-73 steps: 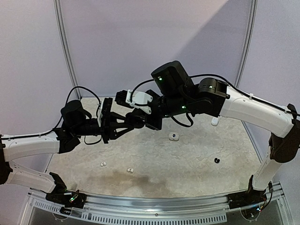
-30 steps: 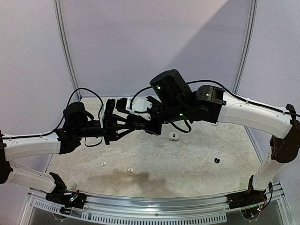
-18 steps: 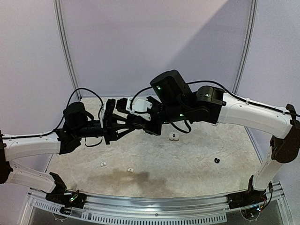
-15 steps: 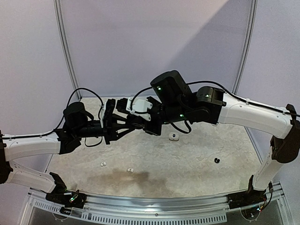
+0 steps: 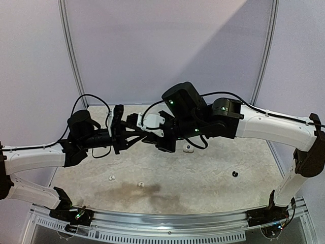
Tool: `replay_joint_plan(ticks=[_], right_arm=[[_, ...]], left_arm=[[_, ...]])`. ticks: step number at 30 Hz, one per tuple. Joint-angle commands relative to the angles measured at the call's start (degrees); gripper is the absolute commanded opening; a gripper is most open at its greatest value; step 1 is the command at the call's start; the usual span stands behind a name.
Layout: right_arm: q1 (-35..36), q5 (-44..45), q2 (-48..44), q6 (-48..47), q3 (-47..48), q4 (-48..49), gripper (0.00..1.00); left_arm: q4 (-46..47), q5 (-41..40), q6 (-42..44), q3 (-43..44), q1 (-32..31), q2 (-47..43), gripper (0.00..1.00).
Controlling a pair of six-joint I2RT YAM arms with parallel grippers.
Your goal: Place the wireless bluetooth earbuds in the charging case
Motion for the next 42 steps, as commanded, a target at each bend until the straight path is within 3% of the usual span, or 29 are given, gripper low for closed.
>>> replay_joint_plan(ticks=[1,8,12,17,21,27,33,42], right_arm=[[-1.04,2.16,-3.81,1.98,-1.23,3.5,0.21],[-2.99,3.05,-7.66,4.59,-1.02,1.59,0.23],[-7.89,3.88,-10.44,14.16,-1.09,-0.2,0.26],[-13.87,3.3,-12.61,25.59,-3.17,-0.79,0.31],[-19.73,3.82,-11.3,38.41,-2.38,-8.41,0.35],[-26.87,8.74,-7.05,49.36,-2.01,-25.25,0.41],[-34.57,9.2,-5.92,54.44,-13.29,-35.9,0.4],[-42.04,6.34,-4.63,57.09,-27.7,-33.24,0.4]], left_arm=[[1.12,0.61,0.1,0.68,0.2,-0.64,0.0],[1.13,0.21,0.22,0.57,0.16,-0.95,0.0],[1.95,1.63,3.14,0.12,0.22,-0.95,0.0],[2.95,9.85,10.95,-0.49,0.22,-0.65,0.0],[2.49,16.58,14.51,-0.75,0.13,0.0,0.0],[1.2,22.75,15.0,-0.66,-0.43,1.04,0.0],[2.3,23.87,13.33,-0.93,-0.99,2.24,0.0],[2.36,22.55,12.33,-0.92,-0.99,2.7,0.0]])
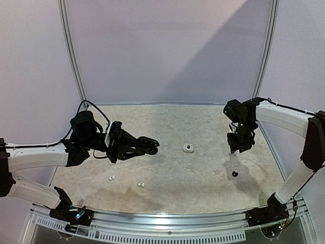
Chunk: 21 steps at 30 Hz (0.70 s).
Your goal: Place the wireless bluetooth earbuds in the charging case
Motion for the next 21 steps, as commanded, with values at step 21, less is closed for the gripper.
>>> replay_joint_plan(ticks=[21], right_arm=[[-3.2,-7.04,7.48,3.73,-14.48,9.54,0.54]], left_arm=[[0.28,-1.16,-0.05,-1.24,-0.24,-0.78,0.0]])
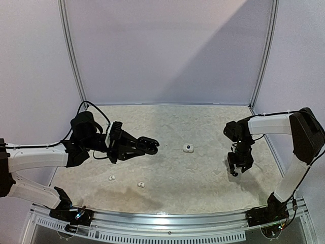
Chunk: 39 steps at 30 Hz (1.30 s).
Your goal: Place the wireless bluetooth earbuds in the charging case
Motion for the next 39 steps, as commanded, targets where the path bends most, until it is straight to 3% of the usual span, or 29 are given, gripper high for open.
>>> replay_joint_plan(ticks=[1,17,30,39], right_arm=[[-0.31,-1.4,0.97,1.78,-1.58,3.17,0.54],[-0.35,-2.24,0.86,3.57,-4.4,6.98,0.45],[-0.18,-9.04,-1.31,4.82,-5.3,8.22,0.28],[6.27,-13.51,-0.71,3.08,-2.95,13.27,0.28]], left_arm=[[0.41,0.1,0.32,-0.78,-0.24,-0.59,0.0],[-0.86,0.56,0.63,0.0,-0.07,-0.4,0.0],[-1.55,0.17,0.97,0.28,-0.03,-0.68,0.0],[-1.57,-0.04,0.99,-0.15,-0.07,-1.22,0.0]])
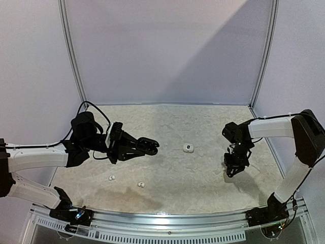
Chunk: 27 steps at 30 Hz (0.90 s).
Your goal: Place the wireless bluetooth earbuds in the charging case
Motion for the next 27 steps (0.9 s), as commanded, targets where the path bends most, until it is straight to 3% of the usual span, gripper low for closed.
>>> replay_joint_plan(ticks=[1,16,21,27], right_arm=[[4.99,-6.31,1.85,-1.63,1.27,6.87,0.28],[20.29,-5.93,17.04,-17.29,22.24,0.19,0.29],[21.72,-6.35,20.0,-22.16,25.97,-2.84,0.29],[22.54,-6.9,22.82,-29.74,30.99,-7.28,0.29]], left_arm=[[-0.71,-0.11,0.51,-0.08,-0.09,-1.23,0.0],[-1.71,1.83,3.68,-0.25,-0.09,-1.91,0.0],[-6.57,5.93,10.19,0.58,-0.01,-1.06,0.0],[-20.95,12.0,25.4,2.68,0.0,0.61,0.0]])
